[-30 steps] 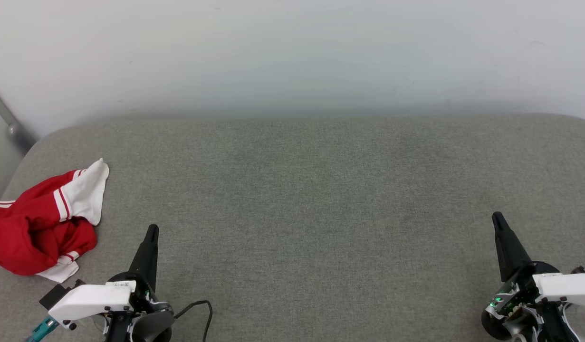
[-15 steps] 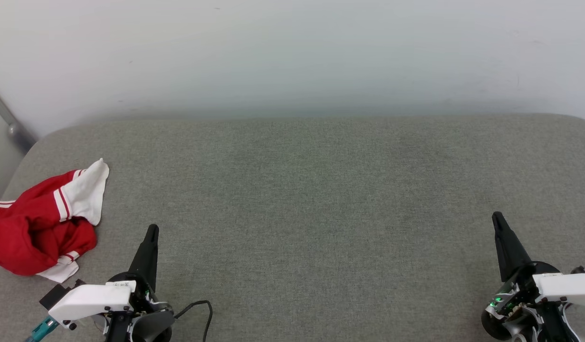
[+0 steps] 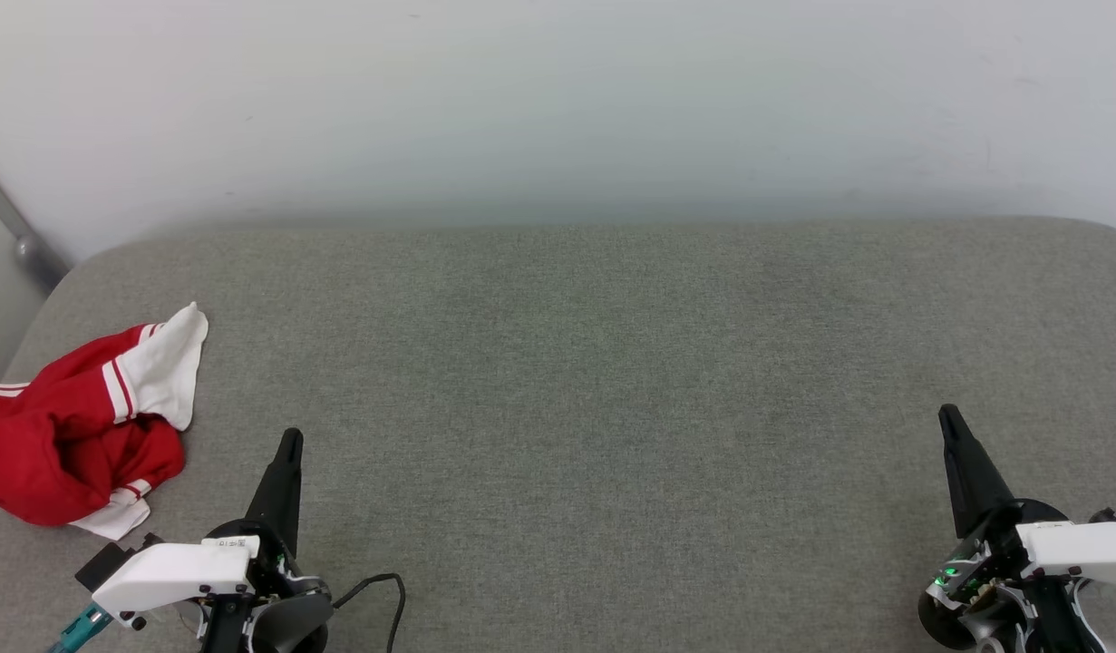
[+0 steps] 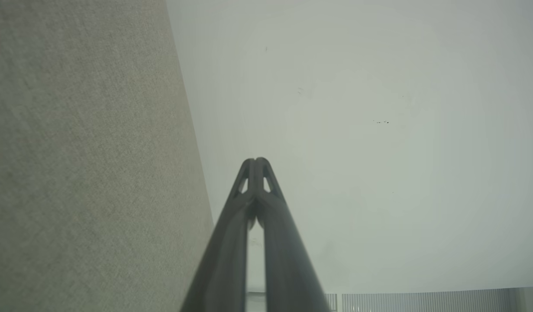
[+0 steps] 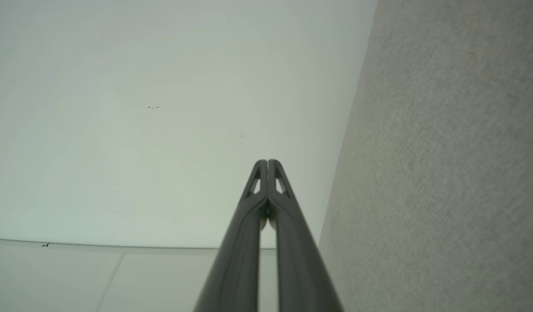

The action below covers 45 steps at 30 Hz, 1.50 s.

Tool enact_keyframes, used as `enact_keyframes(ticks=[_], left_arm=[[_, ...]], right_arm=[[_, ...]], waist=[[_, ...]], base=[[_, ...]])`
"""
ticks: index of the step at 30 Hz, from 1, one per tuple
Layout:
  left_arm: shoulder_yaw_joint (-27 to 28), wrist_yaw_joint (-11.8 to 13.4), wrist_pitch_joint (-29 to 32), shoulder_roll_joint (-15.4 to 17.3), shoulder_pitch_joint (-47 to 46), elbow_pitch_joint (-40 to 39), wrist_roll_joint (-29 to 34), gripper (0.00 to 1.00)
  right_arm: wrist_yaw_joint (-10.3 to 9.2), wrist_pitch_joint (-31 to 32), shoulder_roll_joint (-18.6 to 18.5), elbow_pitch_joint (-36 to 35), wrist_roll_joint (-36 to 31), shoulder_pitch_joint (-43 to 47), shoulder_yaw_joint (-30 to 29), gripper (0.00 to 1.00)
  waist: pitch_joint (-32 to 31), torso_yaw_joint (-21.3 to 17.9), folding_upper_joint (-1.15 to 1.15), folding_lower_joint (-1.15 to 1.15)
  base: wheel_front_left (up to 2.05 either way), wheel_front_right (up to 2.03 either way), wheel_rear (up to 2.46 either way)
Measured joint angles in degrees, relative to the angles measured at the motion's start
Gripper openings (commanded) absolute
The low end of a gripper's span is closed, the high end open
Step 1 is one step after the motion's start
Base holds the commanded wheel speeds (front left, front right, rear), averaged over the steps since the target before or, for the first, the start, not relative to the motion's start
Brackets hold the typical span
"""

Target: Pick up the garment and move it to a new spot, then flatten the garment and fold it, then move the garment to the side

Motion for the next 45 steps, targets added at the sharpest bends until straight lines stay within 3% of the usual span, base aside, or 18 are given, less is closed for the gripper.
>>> enact_keyframes(ticks=[10, 11, 26, 38, 45], left_arm=[[0.00, 0.00, 0.00, 0.00, 0.00, 0.00, 0.01, 0.00], [0.00, 0.00, 0.00, 0.00, 0.00, 0.00, 0.01, 1.00], [-3.97, 0.02, -3.52, -0.20, 1.45, -0.54, 2.14, 1.00], [-5.71, 0.02, -6.54, -0.19, 1.47, -4.14, 11.45, 1.00], [-6.81, 0.02, -8.08, -0.16, 1.55, -5.36, 16.36, 1.00]], right_arm=[[0.00, -0.01, 0.00, 0.00, 0.00, 0.00, 0.00, 0.00], [0.00, 0.00, 0.00, 0.00, 0.00, 0.00, 0.00, 1.00], [-0.03, -3.45, -0.05, -0.11, -4.05, 1.74, 2.74, 1.00], [-0.03, -6.56, -0.32, -1.57, -13.41, 1.91, 4.67, 1.00], [-0.03, -8.03, -0.49, -2.64, -22.81, 1.95, 4.92, 1.00]], waist=[[0.00, 0.00, 0.00, 0.00], [0.00, 0.00, 0.00, 0.00], [-0.04, 0.07, 0.00, 0.00], [-0.20, 0.21, 0.00, 0.00], [-0.28, 0.33, 0.00, 0.00]], base=[[0.00, 0.00, 0.00], [0.00, 0.00, 0.00], [0.00, 0.00, 0.00], [0.00, 0.00, 0.00], [0.00, 0.00, 0.00]])
